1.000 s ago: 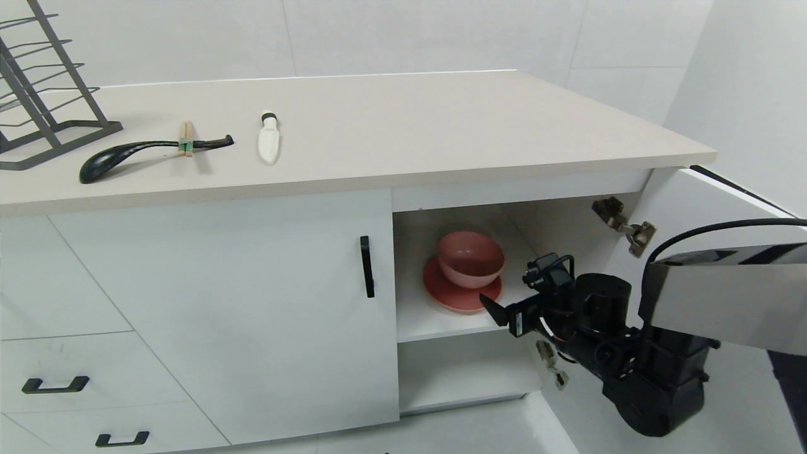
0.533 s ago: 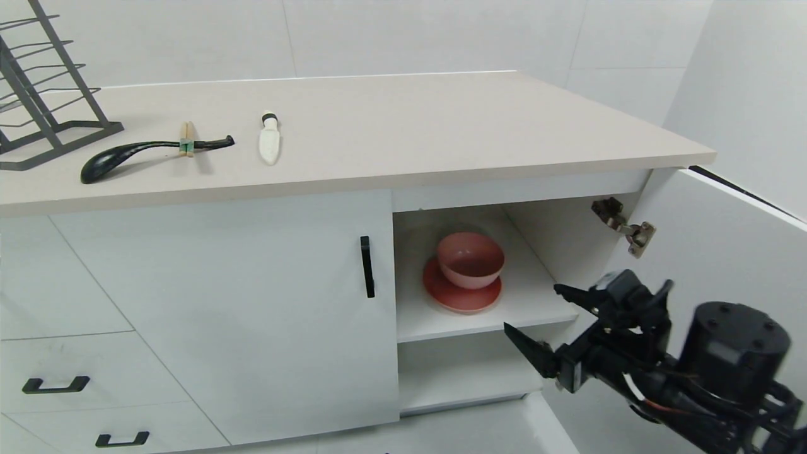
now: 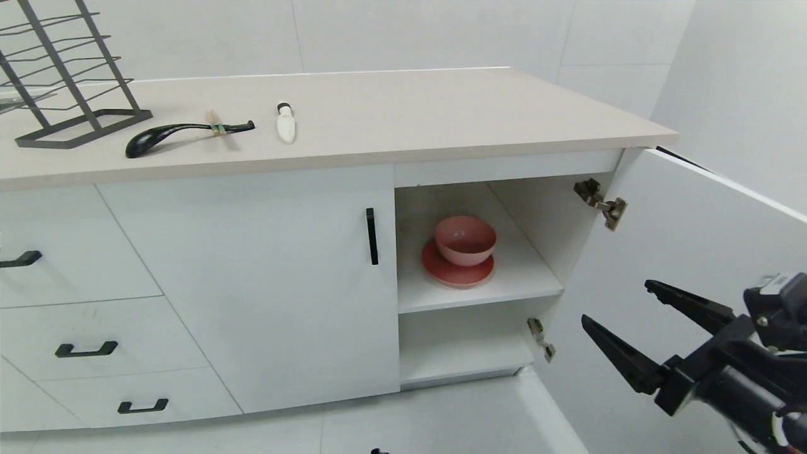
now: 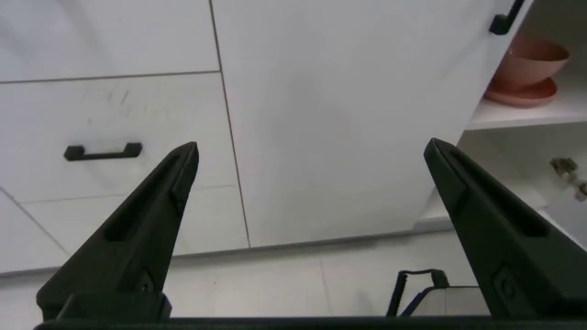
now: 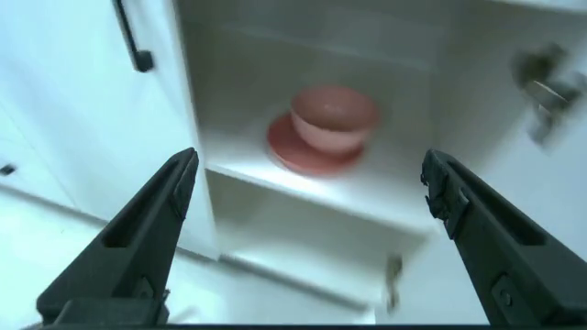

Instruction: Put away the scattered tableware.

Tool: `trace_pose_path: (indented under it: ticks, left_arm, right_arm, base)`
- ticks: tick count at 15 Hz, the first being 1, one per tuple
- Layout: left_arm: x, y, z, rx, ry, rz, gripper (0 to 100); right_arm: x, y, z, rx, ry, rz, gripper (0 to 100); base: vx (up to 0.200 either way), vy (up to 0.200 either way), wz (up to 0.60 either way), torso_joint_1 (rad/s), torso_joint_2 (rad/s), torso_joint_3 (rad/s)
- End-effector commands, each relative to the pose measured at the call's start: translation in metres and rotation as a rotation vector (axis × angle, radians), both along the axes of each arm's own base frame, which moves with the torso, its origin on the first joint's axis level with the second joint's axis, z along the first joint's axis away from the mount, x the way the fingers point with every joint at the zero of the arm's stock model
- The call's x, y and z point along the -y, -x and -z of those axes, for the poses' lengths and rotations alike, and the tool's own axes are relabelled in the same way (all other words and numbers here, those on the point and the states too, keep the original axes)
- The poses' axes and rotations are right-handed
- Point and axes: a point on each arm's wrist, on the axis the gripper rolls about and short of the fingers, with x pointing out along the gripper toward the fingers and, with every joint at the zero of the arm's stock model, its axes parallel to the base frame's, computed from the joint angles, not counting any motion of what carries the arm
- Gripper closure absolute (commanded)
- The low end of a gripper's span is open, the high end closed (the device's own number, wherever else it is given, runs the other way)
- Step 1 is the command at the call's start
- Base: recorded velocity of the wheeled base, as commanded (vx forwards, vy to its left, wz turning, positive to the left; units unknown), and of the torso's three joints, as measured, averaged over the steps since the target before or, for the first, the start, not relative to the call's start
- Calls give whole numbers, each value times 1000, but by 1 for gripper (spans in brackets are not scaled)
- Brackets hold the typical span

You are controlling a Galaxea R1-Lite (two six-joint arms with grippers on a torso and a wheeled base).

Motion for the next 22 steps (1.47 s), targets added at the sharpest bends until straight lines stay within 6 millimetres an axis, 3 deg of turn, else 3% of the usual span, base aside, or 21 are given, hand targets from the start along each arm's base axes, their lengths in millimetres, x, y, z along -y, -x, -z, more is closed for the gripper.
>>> trace_pose_path:
  ticks: [1, 3, 5, 8, 11, 17, 22]
  left_arm:
    - [0, 0, 0, 0, 1, 0, 0]
    - [0, 0, 0, 0, 1, -2, 0]
    - [0, 0, 0, 0, -2, -2, 0]
    - [0, 0, 0, 0, -5, 0, 0]
    - [0, 0, 0, 0, -5, 0, 0]
    - [0, 0, 0, 0, -2, -2, 0]
    - [0, 0, 0, 0, 0, -2, 0]
  right_arm:
    - [20, 25, -10, -19, -53, 81, 0]
    - [49, 58, -7, -58, -50, 171, 0]
    - [78, 105, 15, -104, -29, 295, 0]
    - [89, 148, 36, 80, -24, 456, 0]
    - [88, 151, 44, 39, 6, 417, 0]
    - [86, 151, 44, 37, 14, 338, 0]
    - [81, 152, 48, 6, 4, 374, 0]
  base:
    - [-200, 0, 0, -2, 2, 7]
    - [-200, 0, 0, 0, 0, 2]
    - [-200, 0, 0, 2, 2, 5]
    - [-200, -133, 0, 4, -2, 2]
    - [-200, -200, 0, 6, 4, 2]
    - [0, -200, 0, 3, -2, 4]
    - [0, 0, 0, 0, 0, 0]
